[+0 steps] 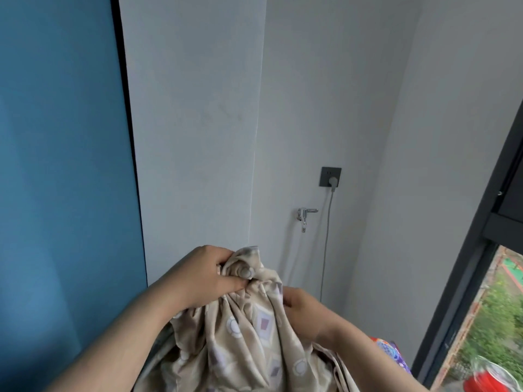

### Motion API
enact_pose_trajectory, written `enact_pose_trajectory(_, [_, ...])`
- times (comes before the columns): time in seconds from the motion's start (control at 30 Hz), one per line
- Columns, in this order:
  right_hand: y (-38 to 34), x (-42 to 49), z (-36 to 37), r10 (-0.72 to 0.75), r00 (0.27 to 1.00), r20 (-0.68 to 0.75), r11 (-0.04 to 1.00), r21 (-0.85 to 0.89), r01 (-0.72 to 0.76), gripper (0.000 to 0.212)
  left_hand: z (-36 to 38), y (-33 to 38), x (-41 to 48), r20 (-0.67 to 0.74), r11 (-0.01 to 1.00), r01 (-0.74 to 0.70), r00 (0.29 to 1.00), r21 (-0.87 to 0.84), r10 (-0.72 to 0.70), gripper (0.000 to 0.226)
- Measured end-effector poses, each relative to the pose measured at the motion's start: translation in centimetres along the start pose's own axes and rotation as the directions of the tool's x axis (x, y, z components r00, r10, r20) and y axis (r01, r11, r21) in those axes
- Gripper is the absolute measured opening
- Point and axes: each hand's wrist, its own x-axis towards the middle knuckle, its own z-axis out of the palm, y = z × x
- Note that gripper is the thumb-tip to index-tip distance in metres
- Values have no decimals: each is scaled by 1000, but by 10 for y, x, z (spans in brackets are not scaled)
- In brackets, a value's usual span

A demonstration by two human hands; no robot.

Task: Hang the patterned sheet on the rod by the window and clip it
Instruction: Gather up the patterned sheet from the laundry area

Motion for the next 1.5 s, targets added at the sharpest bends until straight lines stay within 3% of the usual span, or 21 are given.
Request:
enact_pose_trajectory(0.13, [-10,-1,-18,65,899,-432,950,302,76,27,-9,-6,-13,-87,909,28,996,417,9,77])
enact_pose_trajectory(0.2, [-30,-9,-33,30,765,-644,920,316,230,27,-6,-10,-15,-75,826,2,996,563,49,63])
enact_pose_trajectory(0.27, [-52,-24,-34,-130,660,-740,930,140,340,24,0,-9,-15,-87,752,23,995,659,46,38])
enact_pose_trajectory(0.37, [-63,-47,-9,-408,641,-650,891,-129,436,18,4,-9,-13,-71,892,23,997,451,10,35])
enact_pose_trajectory(0.43, [-59,-50,9,-439,712,-547,891,-163,424,17,6,-3,-15,130,997,18,991,77,-28,77])
enact_pose_trajectory(0.47, [-55,-49,15,-371,764,-528,919,-92,383,15,12,-2,-16,191,1000,21,981,-11,-19,88])
enact_pose_trajectory(0.53, [-50,-48,16,-169,877,-450,925,235,299,16,26,-9,-15,178,998,29,983,54,-38,56])
enact_pose_trajectory(0.6, [-46,-49,7,5,973,-231,719,677,157,30,30,-20,-15,93,983,46,994,181,-63,29])
enact_pose_trajectory(0.63, [-40,-46,1,49,985,-164,654,751,92,30,30,-25,-17,91,985,20,995,172,-36,25])
enact_pose_trajectory(0.7, [-14,-26,-7,59,968,-244,870,489,70,31,26,-30,-21,137,988,-44,990,147,24,16])
enact_pose_trajectory(0.77, [10,0,-2,-99,979,-177,995,-31,95,53,24,-25,-28,200,983,-94,978,158,61,8])
enact_pose_trajectory(0.83, [19,20,14,-175,977,125,919,-334,208,60,25,-15,-33,249,975,-152,962,160,110,18])
enact_pose_trajectory(0.93, [16,26,34,-60,912,405,839,-475,266,21,26,-11,-37,251,957,-208,956,202,154,27])
enact_pose_trajectory(1.0, [24,27,41,-23,939,344,865,-465,192,7,20,-13,-40,253,959,-189,958,213,132,25])
enact_pose_trajectory(1.07, [32,29,33,-1,998,64,936,-351,23,13,10,-21,-42,244,963,-131,967,235,72,21])
enact_pose_trajectory(1.13, [24,30,9,78,955,-285,994,-49,-96,22,-3,-31,-43,191,950,-47,982,310,-13,13])
enact_pose_trajectory(1.2, [2,25,-19,129,832,-540,960,279,32,24,-13,-43,-39,77,917,84,989,389,-124,11])
enact_pose_trajectory(1.27, [-28,10,-38,6,731,-682,922,287,260,22,-16,-48,-30,-84,871,209,978,445,-192,22])
enact_pose_trajectory(1.37, [-53,-20,-30,-259,727,-637,917,76,393,23,-8,-36,-17,-141,923,196,977,330,-157,35])
enact_pose_trajectory(1.43, [-50,-38,-13,-421,742,-522,891,-82,447,22,5,-14,-17,-24,968,93,996,233,-90,34])
enact_pose_trajectory(1.5, [-45,-47,9,-487,774,-405,859,-63,508,17,20,-1,-20,128,969,30,990,245,-63,50])
